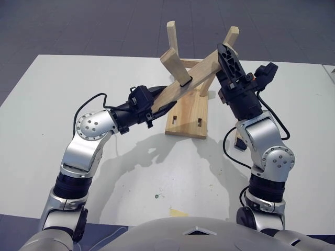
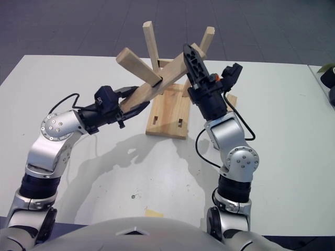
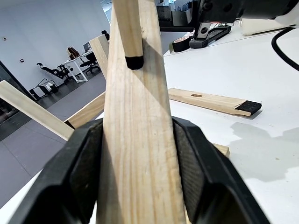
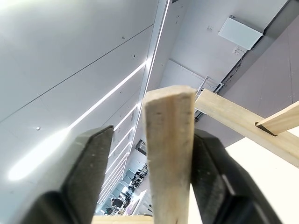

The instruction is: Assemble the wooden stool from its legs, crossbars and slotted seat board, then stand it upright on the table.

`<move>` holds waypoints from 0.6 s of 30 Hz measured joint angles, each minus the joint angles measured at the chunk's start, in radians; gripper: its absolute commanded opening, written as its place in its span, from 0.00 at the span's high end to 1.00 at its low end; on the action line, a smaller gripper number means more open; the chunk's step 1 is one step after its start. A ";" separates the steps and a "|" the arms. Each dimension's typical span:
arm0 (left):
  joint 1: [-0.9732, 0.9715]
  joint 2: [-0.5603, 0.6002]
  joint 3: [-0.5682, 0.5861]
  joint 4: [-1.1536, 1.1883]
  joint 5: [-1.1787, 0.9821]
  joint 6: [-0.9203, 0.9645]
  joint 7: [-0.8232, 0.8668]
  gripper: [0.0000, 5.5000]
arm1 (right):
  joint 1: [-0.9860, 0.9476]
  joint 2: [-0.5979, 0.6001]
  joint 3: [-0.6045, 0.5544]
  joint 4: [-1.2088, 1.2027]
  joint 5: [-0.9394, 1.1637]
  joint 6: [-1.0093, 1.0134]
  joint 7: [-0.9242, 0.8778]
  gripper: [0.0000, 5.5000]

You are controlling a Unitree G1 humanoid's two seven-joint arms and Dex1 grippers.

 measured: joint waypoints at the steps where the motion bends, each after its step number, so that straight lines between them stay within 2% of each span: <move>1: 0.000 0.000 -0.001 -0.001 0.000 -0.003 0.000 0.62 | 0.002 0.000 0.001 0.000 -0.003 0.000 0.000 0.65; 7: 0.000 0.001 -0.016 -0.006 0.006 -0.006 -0.005 0.62 | 0.015 -0.019 0.028 -0.002 -0.081 0.005 0.014 0.81; 15: 0.004 0.003 -0.018 -0.006 0.021 -0.006 -0.006 0.62 | 0.021 -0.029 0.041 -0.004 -0.137 0.002 0.054 0.82; 16: 0.004 0.003 -0.018 -0.006 0.022 -0.007 -0.006 0.56 | 0.022 -0.029 0.040 -0.004 -0.139 0.002 0.056 0.82; 18: 0.003 0.002 -0.017 -0.001 0.023 -0.009 -0.004 0.50 | 0.022 -0.027 0.039 -0.004 -0.152 0.000 0.061 0.82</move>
